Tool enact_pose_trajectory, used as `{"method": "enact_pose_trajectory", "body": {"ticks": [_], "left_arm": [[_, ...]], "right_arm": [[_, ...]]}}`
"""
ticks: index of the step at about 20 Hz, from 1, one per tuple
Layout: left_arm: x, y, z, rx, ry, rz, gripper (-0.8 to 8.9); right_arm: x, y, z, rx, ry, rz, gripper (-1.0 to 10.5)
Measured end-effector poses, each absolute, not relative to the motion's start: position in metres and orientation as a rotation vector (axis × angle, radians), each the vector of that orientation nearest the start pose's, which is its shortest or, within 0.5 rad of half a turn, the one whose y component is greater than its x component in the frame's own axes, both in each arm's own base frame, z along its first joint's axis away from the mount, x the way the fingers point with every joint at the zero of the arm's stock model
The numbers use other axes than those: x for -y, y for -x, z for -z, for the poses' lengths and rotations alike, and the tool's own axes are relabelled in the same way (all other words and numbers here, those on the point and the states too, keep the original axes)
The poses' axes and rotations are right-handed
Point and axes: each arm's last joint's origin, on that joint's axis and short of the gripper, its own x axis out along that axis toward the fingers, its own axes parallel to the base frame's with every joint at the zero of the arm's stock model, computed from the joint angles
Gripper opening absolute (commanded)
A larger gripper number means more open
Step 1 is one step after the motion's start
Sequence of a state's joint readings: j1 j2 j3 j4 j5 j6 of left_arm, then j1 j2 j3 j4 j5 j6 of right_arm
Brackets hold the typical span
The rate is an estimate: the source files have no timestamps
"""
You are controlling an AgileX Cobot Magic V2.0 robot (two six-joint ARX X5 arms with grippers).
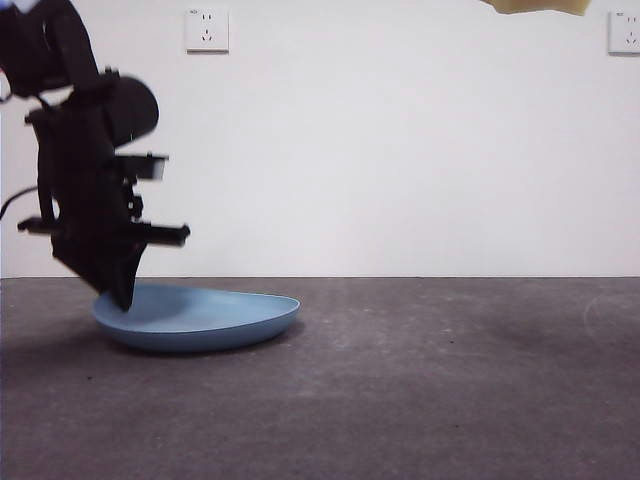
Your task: Pick up the plate,pick up the cloth,clean the plate with the cloth
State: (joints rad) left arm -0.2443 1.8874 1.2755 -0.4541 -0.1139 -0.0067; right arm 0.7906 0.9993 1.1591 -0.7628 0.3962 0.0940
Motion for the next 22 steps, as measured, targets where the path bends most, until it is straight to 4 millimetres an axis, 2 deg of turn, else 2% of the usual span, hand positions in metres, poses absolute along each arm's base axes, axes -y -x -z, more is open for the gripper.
{"method": "enact_pose_trajectory", "body": {"ticks": [2, 3, 7, 9, 11, 12, 15, 18, 20, 22], "left_arm": [[0.089, -0.374, -0.174, -1.063, -0.195, 0.108, 4.09], [0.09, -0.374, -0.173, -1.068, -0.202, 0.114, 4.59], [0.091, -0.375, -0.177, -1.039, -0.202, 0.131, 4.59], [0.091, -0.372, -0.189, -1.01, -0.186, 0.149, 4.59], [0.091, -0.363, -0.216, -0.945, -0.159, 0.17, 4.59], [0.091, -0.355, -0.236, -0.897, -0.14, 0.186, 4.59], [0.09, -0.324, -0.293, -0.759, -0.089, 0.267, 4.59], [0.08, -0.28, -0.348, -0.605, -0.045, 0.342, 4.59], [0.073, -0.25, -0.371, -0.549, -0.028, 0.364, 4.59], [0.066, -0.222, -0.387, -0.515, -0.023, 0.369, 4.58]], "right_arm": [[-0.125, -0.14, -0.37, -0.52, 0.248, -0.357, -0.2], [-0.125, -0.14, -0.37, -0.519, 0.248, -0.357, -0.2], [-0.127, -0.147, -0.366, -0.541, 0.254, -0.337, -0.2], [-0.13, -0.156, -0.363, -0.549, 0.252, -0.319, -0.2], [-0.136, -0.17, -0.359, -0.538, 0.236, -0.296, -0.2], [-0.139, -0.18, -0.355, -0.544, 0.224, -0.299, -0.2], [-0.147, -0.218, -0.336, -0.597, 0.151, -0.39, -0.2], [-0.152, -0.266, -0.3, -0.678, 0.069, -0.425, -0.2], [-0.157, -0.294, -0.269, -0.74, 0.044, -0.41, -0.2], [-0.164, -0.312, -0.239, -0.803, 0.014, -0.445, -0.2]]}}
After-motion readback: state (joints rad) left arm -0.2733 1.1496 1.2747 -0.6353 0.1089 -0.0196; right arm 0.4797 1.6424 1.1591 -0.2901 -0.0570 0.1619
